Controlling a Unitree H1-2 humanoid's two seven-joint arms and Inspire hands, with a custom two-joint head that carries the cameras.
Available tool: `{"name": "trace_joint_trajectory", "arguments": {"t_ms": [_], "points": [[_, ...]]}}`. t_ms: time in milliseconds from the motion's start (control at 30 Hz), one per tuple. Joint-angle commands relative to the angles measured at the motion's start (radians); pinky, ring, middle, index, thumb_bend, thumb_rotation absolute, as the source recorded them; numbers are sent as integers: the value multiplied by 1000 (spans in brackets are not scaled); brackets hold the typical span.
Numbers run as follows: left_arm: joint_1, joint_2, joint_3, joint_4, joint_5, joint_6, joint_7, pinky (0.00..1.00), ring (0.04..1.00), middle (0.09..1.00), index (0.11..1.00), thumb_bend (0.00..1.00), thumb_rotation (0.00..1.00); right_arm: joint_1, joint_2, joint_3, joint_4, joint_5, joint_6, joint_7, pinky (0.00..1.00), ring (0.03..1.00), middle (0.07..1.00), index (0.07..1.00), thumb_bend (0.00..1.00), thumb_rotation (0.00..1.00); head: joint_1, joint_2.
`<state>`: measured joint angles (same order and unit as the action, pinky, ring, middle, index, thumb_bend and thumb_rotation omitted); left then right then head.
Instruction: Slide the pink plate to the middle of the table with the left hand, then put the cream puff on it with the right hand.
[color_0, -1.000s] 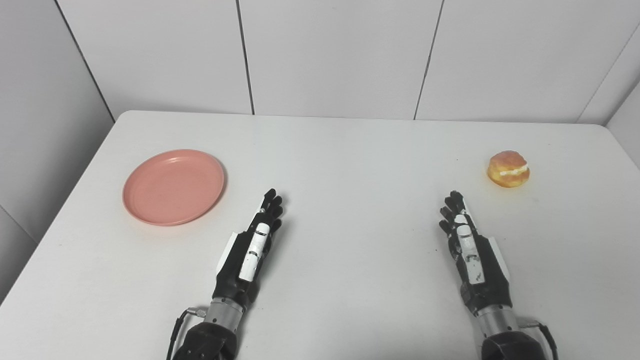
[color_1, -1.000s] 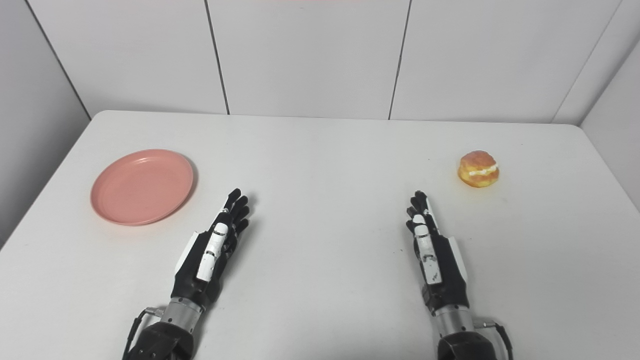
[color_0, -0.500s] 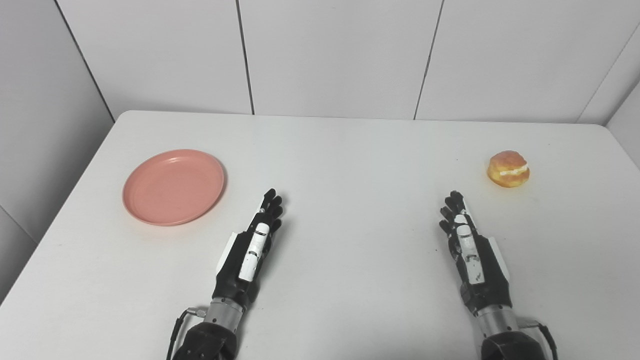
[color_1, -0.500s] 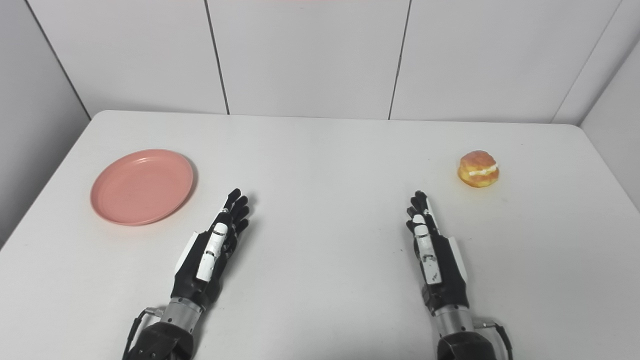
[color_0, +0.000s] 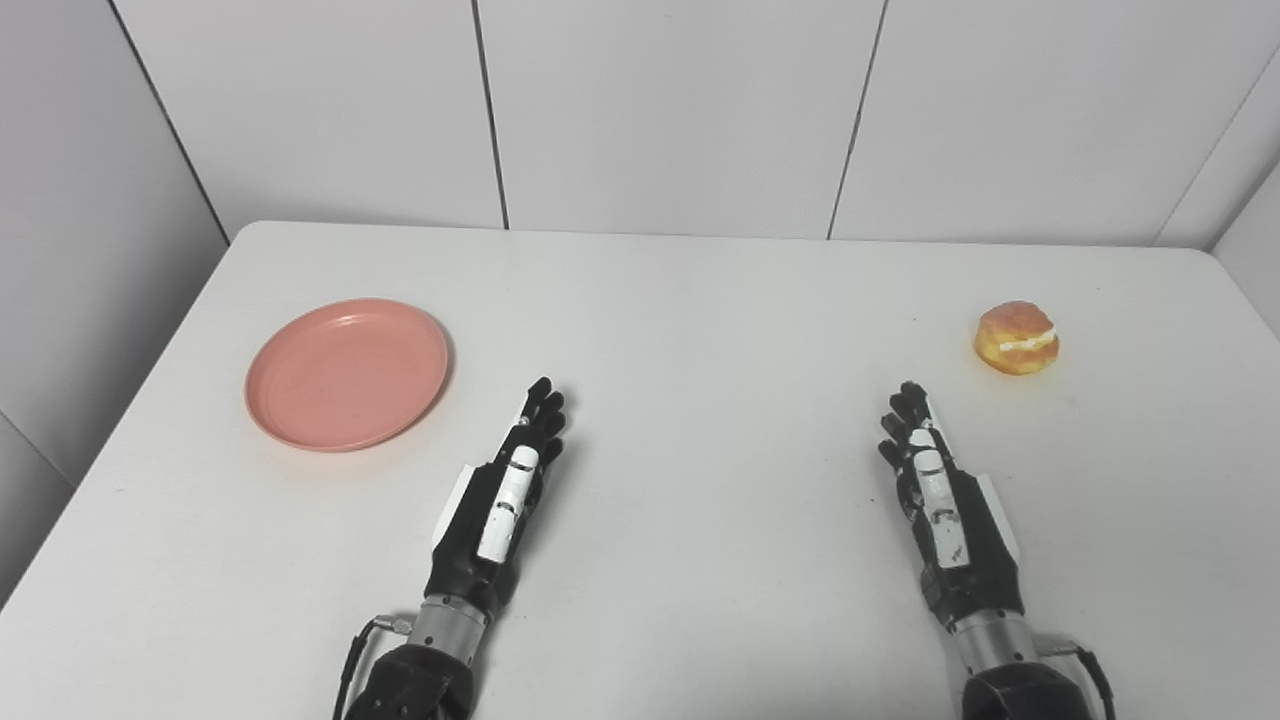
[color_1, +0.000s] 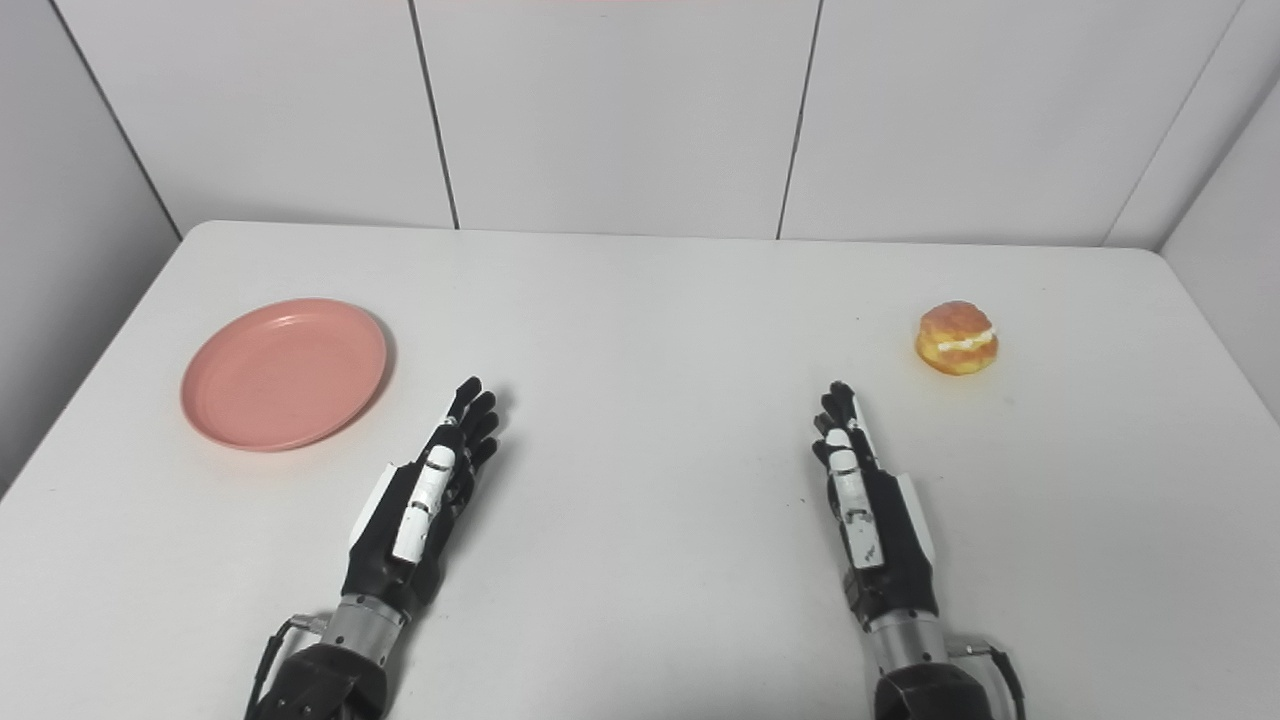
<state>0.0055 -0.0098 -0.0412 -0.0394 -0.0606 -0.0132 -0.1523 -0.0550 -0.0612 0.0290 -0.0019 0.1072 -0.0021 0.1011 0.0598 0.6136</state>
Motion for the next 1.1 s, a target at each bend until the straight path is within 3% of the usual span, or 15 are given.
{"name": "trace_joint_trajectory", "arguments": {"t_ms": [0, 200, 567, 767, 1067], "points": [[29, -4, -9, 68, 12, 12, 16, 1000, 1000, 1000, 1000, 443, 1000, 20, 2, 5, 60, 18, -11, 27, 1000, 1000, 1000, 1000, 224, 1000, 27, -17], [15, -33, -27, 145, 34, -56, 34, 1000, 999, 1000, 1000, 465, 1000, 14, -31, -6, 110, 30, -60, 53, 1000, 1000, 1000, 1000, 199, 1000, 158, -103], [-20, -83, -57, 250, 92, -95, 88, 986, 985, 1000, 1000, 444, 1000, -9, -50, -47, 192, 92, -99, 101, 1000, 1000, 1000, 1000, 138, 1000, 305, -204], [-35, -99, -61, 285, 111, -111, 110, 982, 982, 996, 998, 415, 1000, -15, -48, -60, 206, 120, -90, 114, 1000, 1000, 1000, 1000, 112, 1000, 334, -226], [-37, -101, -67, 283, 124, -109, 120, 991, 986, 999, 1000, 427, 1000, -10, -46, -58, 187, 115, -71, 109, 1000, 1000, 1000, 1000, 100, 1000, 326, -212]]}}
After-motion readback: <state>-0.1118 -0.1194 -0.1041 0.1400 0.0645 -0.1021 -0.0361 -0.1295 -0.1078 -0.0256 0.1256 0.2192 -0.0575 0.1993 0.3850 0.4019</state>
